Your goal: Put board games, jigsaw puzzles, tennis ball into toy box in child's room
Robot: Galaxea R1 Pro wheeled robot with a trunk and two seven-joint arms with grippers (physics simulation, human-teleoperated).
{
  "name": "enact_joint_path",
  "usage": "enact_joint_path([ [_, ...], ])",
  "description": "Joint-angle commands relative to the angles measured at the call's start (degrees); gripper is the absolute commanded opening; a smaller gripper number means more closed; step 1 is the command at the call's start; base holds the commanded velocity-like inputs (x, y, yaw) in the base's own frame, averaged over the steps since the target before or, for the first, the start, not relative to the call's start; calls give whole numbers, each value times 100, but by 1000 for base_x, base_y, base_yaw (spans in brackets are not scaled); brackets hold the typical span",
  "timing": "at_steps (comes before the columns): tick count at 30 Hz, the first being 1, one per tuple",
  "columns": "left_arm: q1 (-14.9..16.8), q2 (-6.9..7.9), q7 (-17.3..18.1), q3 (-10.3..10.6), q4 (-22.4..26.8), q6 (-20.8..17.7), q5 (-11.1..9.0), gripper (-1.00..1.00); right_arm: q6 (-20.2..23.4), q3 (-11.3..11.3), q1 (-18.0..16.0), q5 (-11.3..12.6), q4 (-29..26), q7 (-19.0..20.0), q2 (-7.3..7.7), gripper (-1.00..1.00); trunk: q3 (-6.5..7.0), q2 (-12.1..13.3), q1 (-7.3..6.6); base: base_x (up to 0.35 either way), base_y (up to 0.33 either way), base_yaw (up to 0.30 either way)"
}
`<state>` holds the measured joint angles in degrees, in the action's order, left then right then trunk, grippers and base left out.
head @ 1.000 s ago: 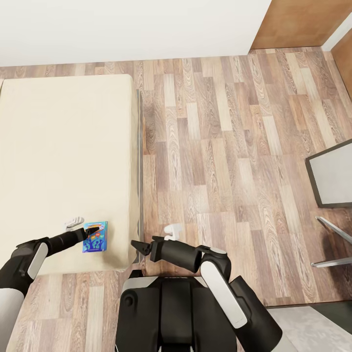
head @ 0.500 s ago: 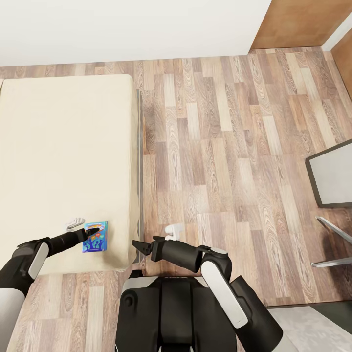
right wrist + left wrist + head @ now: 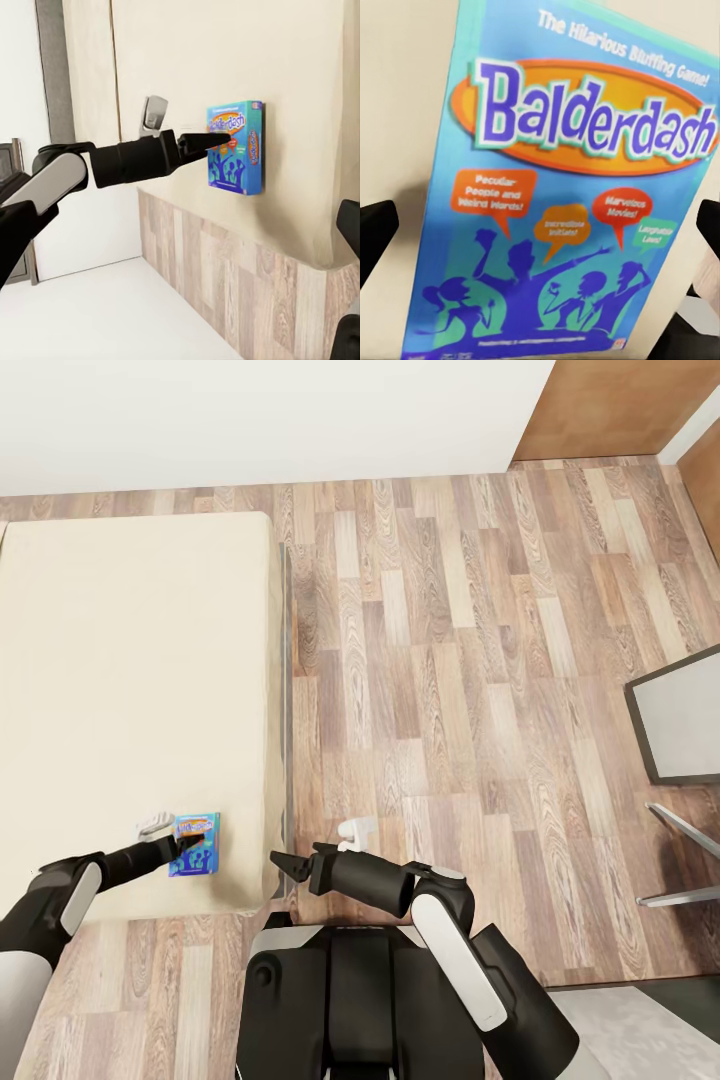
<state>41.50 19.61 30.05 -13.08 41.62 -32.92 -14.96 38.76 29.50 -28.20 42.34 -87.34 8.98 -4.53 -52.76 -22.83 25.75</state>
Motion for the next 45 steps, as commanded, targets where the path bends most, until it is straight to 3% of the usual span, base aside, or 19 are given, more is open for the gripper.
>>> enact_joint_path([
  [1, 1, -1, 11, -10, -20, -40, -24, 100, 26, -6, -2, -7, -2, 16, -2, 100, -6, -9, 3, 0, 0, 0],
  [26, 3, -2, 114, 7, -96, -31, -53, 100, 26, -6, -2, -7, -2, 24, 5, 100, -6, -9, 3, 0, 0, 0],
  [36, 2, -7, 637, 7, -93, -40, -23, 100, 26, -6, -2, -7, -2, 24, 5, 100, -6, -9, 3, 0, 0, 0],
  [45, 1, -10, 720, 10, -93, -42, -16, 100, 26, -6, -2, -7, -2, 24, 5, 100, -6, -9, 3, 0, 0, 0],
])
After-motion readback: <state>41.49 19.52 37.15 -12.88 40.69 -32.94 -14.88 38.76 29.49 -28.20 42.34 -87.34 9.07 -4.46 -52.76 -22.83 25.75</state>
